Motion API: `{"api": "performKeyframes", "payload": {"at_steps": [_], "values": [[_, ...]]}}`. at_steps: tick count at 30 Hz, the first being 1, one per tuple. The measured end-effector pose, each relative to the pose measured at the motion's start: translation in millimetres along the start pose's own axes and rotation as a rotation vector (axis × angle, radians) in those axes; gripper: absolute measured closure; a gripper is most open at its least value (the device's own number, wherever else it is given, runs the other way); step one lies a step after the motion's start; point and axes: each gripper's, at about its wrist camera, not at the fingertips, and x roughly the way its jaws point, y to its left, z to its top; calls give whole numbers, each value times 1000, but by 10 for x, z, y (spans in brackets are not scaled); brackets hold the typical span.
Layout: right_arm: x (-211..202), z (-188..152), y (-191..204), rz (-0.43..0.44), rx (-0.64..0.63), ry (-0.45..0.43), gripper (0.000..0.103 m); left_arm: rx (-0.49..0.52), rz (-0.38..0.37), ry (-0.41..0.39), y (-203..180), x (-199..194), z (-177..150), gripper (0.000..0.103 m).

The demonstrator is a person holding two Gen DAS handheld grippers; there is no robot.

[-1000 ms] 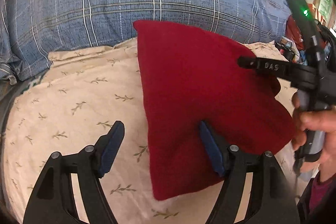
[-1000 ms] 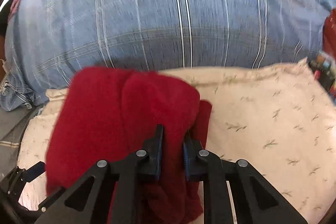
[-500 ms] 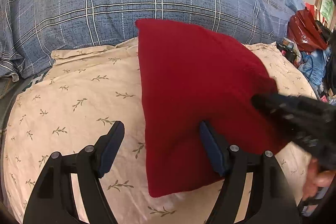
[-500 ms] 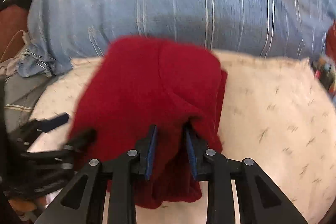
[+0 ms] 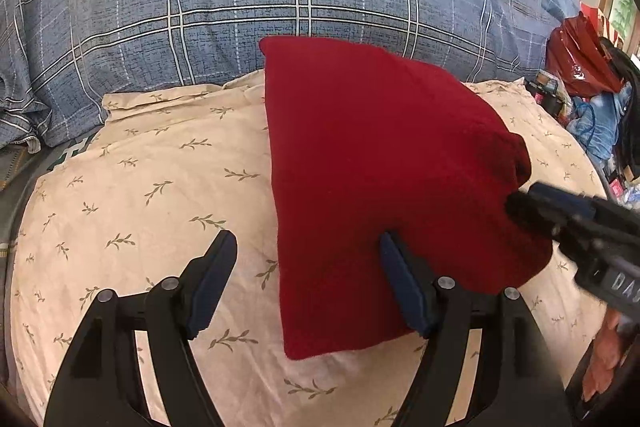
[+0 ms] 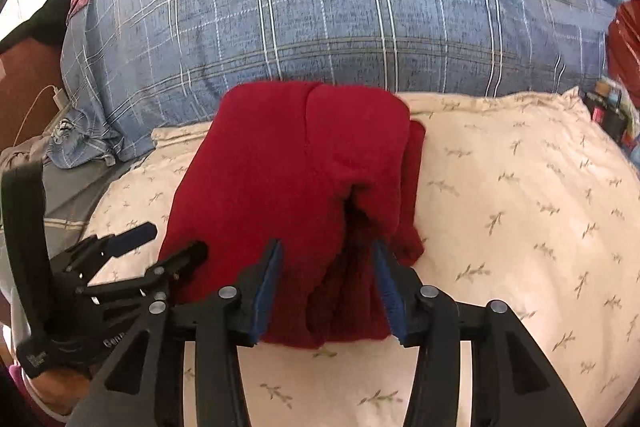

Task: Fold small clothes

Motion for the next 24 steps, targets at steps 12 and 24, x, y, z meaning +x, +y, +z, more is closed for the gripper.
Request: {"api": "performKeyframes", "payload": {"at_steps": [12,24], "values": [[6,7,-282,43,125,-23,27,-75,-79,4,228,-45,-20,29],[314,324,-540,57,203,-71,12,-168,-194,34,397,228,261,19]]}}
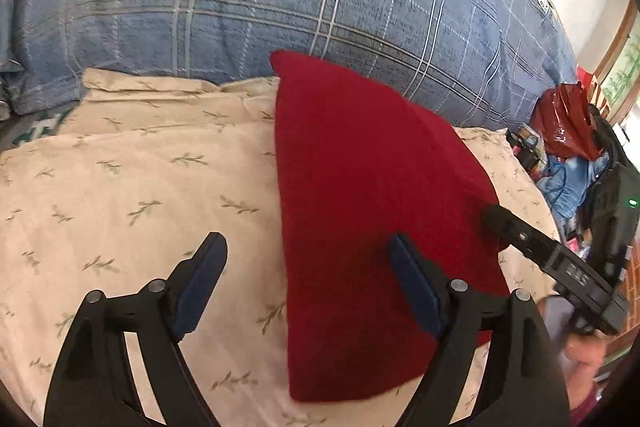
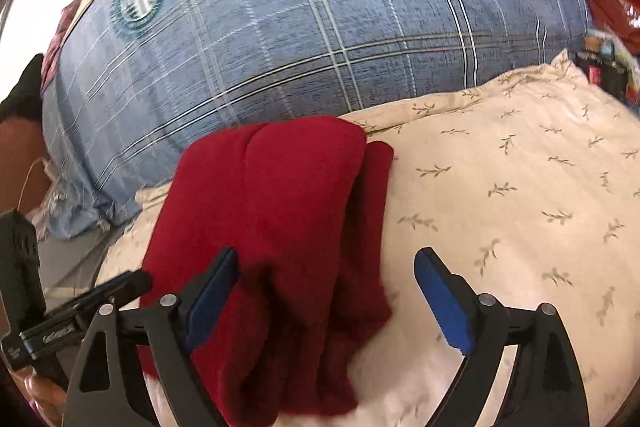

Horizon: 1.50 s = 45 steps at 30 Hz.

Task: Fold small clothes

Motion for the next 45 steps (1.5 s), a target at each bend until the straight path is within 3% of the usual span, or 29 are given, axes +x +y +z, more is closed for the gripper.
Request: {"api": "performKeyframes", "payload": {"at_steps": [4,10,12,13,16,19,23,26,29,33,37,39,42,44,45], "values": [[273,70,-98,58,38,78,8,-33,-74,24,38,155,83,15],[464,120,-128,149,76,70,5,-43,-121,64,23,382,161,8],[487,136,-96,173,69,77,16,-45,-147,79,18,426,159,8],[494,144,-71,185,64,84,37,-41,-154,80,10,434,156,13],[420,155,65,168,29,81,52,-16,-170,74,-55,345,147,36],[233,162,232,165,-9,61,57,10,-174,73,-94,178,119,43],[-86,111,450,237,1,80,58,0,-195,74,-32,-269,-16,44],[-299,-97,681,272,-41,99,58,-6,-155,71,60,-608,-194,44],[-329,-401,857,290,-77,148,57,-1,-67,60,146,-874,-488,43],[-170,-730,1021,188,-170,222,46,-6,24,92,258,-830,-796,42],[-503,-762,1061,90,-225,104,42,-8,96,6,311,-957,-898,34],[-724,-746,1117,80,-261,59,42,6,142,-39,294,-1034,-895,32],[-911,-771,1315,122,-348,23,47,23,227,-101,261,-1094,-908,29],[-933,-850,1460,131,-410,7,62,34,253,-112,252,-1096,-921,29],[-872,-902,1539,116,-447,13,65,33,260,-118,254,-1107,-938,29]]}}
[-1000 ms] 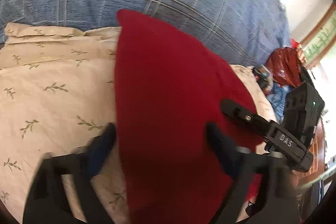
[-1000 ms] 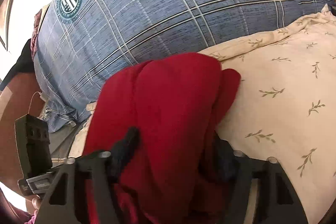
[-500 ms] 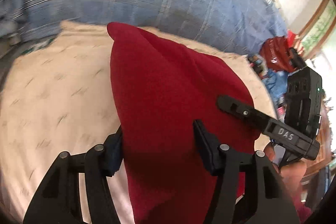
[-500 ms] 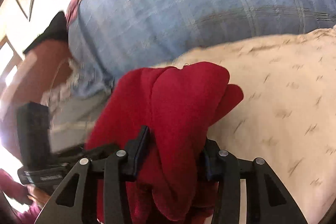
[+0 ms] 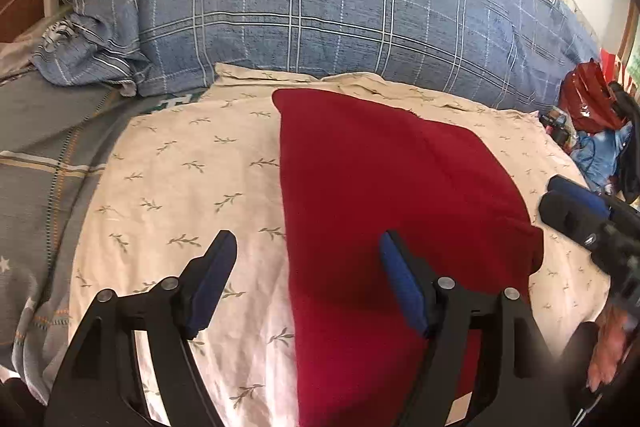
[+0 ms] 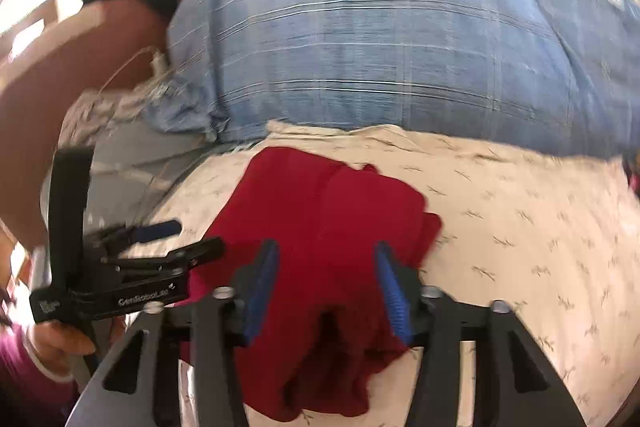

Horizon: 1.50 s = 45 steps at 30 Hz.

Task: Fold small clothes
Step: 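Open both grippers and withdraw them from the folded red shirt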

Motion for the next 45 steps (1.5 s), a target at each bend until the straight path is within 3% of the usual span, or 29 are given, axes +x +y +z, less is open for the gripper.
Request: {"api": "performKeyframes", "payload": {"at_steps": [5,10,13,16,19,23,26,45], "values": [[500,-287,79,-127,-63,135,72,-26,22,-28,128,-112,-73,29],[461,-318,18,-120,-7,110,71,0,70,-64,113,-223,-120,29],[319,-255,24,-111,16,84,64,9,79,-80,104,-295,-136,29],[120,-226,11,-96,83,30,42,0,72,-107,106,-376,-135,29],[17,-212,66,-99,93,2,39,-17,73,-136,108,-461,-122,24],[-32,-198,165,-158,74,-16,28,-20,82,-163,89,-567,-127,21],[-93,-186,189,-154,92,-39,21,-16,93,-168,89,-611,-134,20],[-147,-164,251,-163,102,-39,16,11,110,-220,26,-816,-116,20]]}}
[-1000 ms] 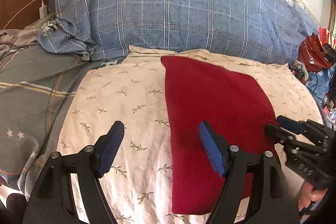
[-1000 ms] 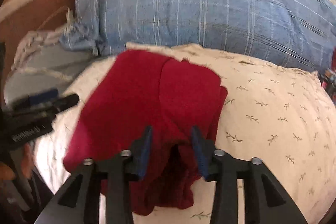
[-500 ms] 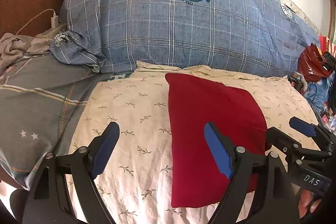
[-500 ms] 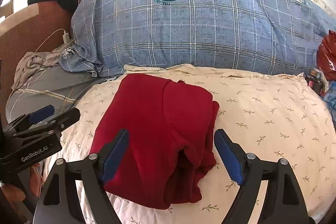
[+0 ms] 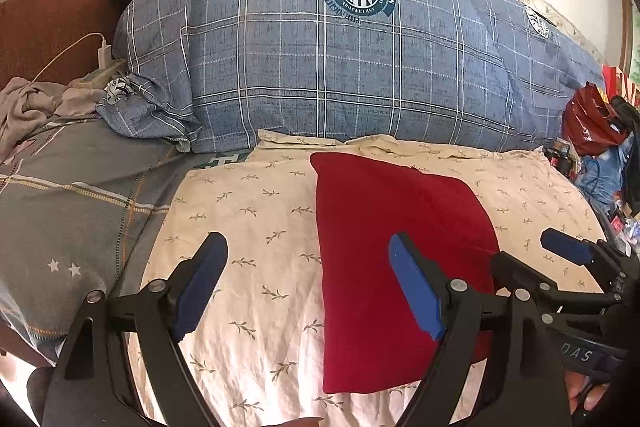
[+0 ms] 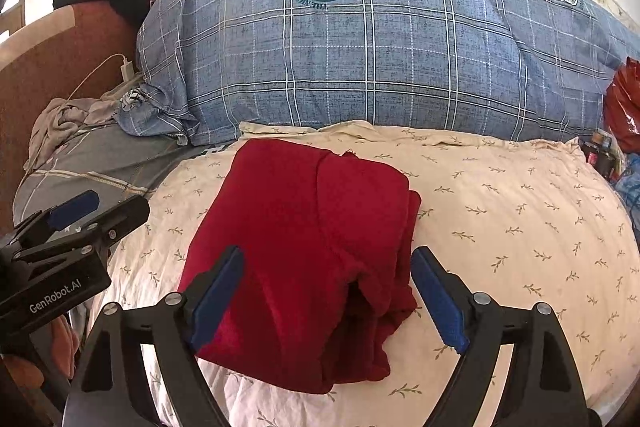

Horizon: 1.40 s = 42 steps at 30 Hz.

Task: Fold small clothes

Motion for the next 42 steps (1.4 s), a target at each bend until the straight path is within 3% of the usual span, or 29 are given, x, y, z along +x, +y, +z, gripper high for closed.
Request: {"api": "performKeyframes", "payload": {"at_steps": [28,42], "values": [[40,-11,29,-6,-9,2,16,7,8,11,-23,49,-30,20],[66,-33,64,-35,-25,-19,10,10,9,10,-21,46,-46,20]]}}
